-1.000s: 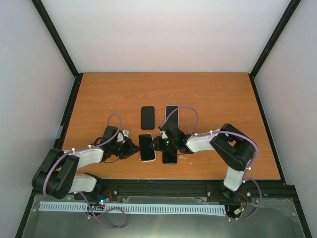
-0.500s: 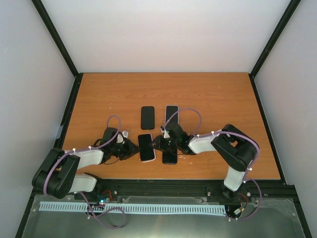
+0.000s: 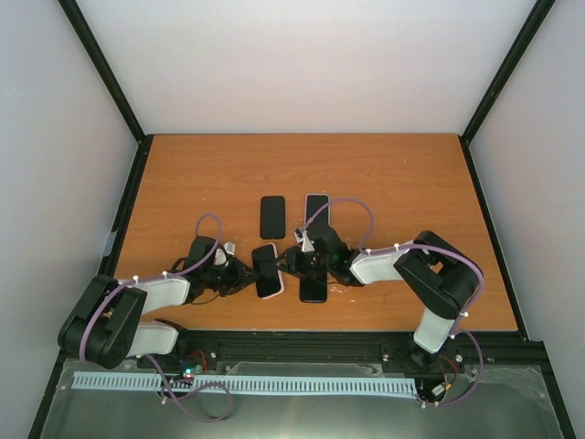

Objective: Put the phone into the phone case

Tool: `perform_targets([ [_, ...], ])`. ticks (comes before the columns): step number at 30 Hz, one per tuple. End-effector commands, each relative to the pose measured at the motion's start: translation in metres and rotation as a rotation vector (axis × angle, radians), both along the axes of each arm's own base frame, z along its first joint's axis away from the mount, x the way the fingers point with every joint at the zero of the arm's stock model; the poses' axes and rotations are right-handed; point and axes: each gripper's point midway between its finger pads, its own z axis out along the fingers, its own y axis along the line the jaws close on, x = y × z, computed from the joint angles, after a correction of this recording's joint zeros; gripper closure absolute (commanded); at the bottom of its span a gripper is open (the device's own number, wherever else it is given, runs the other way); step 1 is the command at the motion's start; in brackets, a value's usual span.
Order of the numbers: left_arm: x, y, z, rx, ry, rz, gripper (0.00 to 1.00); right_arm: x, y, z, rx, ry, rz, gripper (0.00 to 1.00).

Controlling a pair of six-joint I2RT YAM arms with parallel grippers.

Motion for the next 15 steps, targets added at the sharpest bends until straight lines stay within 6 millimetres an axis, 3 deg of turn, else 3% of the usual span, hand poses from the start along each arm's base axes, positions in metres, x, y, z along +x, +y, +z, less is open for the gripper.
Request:
perform_targets([
  [1,-0.003,-0.019,0.016,-0.084,-0.039,-0.088,0.82,-0.025,0.027,0.023,0.128,-0.024,0.161,0.64],
  [10,-0.002,-0.021,0.022,-0.109,-0.049,-0.084,0.82,-0.025,0.03,0.009,0.104,-0.005,0.181,0.72],
  [15,-0.004,-0.02,0.021,-0.108,-0.034,-0.077,0.82,-0.024,0.028,0.006,0.087,-0.021,0.175,0.85],
])
